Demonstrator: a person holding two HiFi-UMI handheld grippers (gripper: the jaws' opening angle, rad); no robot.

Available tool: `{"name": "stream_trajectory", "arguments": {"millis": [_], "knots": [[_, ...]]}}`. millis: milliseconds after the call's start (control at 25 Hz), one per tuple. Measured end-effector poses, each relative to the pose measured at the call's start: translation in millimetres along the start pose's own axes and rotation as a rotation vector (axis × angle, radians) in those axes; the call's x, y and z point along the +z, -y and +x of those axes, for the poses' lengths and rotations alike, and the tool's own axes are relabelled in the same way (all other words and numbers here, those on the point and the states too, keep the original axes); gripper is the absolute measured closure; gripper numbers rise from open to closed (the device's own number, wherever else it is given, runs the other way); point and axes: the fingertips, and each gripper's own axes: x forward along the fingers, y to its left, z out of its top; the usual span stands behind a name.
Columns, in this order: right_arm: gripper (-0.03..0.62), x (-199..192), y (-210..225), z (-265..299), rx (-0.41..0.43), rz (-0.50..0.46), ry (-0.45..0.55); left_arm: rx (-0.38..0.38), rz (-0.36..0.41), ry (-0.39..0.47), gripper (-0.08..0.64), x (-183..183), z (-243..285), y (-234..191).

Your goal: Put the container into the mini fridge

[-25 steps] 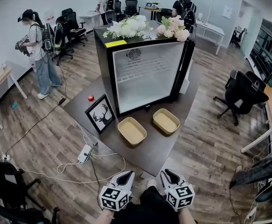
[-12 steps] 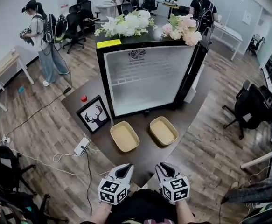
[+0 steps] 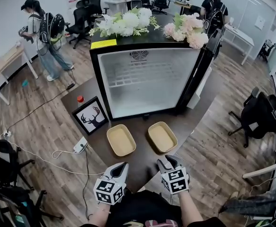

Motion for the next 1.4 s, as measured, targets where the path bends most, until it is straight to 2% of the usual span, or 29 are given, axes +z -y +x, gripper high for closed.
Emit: {"name": "stream_trajectory", "arguments": {"millis": [280, 440, 640, 760, 840, 1000, 1120, 1400], "knots": [[0.433, -8.8, 14.7, 34.9, -0.032, -0.246, -0.169, 0.061, -0.036, -0.019, 0.551, -5.9, -2.2, -19.8], [0.433, -14.3, 19.1, 55.9, -0.033, -0.326, -0.251, 0.081, -0.056, -0.030, 0.551, -2.3, -1.3, -40.7], [0.457, -19.1, 25.5, 72.2, -0.021, -0.409, -0.333, 0.070, -0.073, -0.017, 0.551, 11.2, 0.3, -58.8], [0.466, -22.1, 24.1, 82.3, 0.008, -0.411, -0.391, 0.052, -0.152, 0.032, 0.551, 19.8, -4.6, -70.4], [0.469, -26.6, 24.0, 86.4, 0.018, -0.414, -0.437, 0.044, -0.172, 0.040, 0.551, 21.3, -6.0, -75.4], [0.549, -32.6, 27.7, 91.3, 0.007, -0.437, -0.498, 0.041, -0.124, -0.001, 0.551, 18.2, -3.2, -81.9], [0.557, -32.5, 28.5, 92.0, 0.004, -0.419, -0.507, 0.033, -0.123, -0.011, 0.551, 17.9, -0.8, -86.7], [0.563, -29.2, 25.5, 91.7, -0.007, -0.413, -0.521, -0.052, -0.109, -0.052, 0.551, 15.9, 7.4, -81.6]]}}
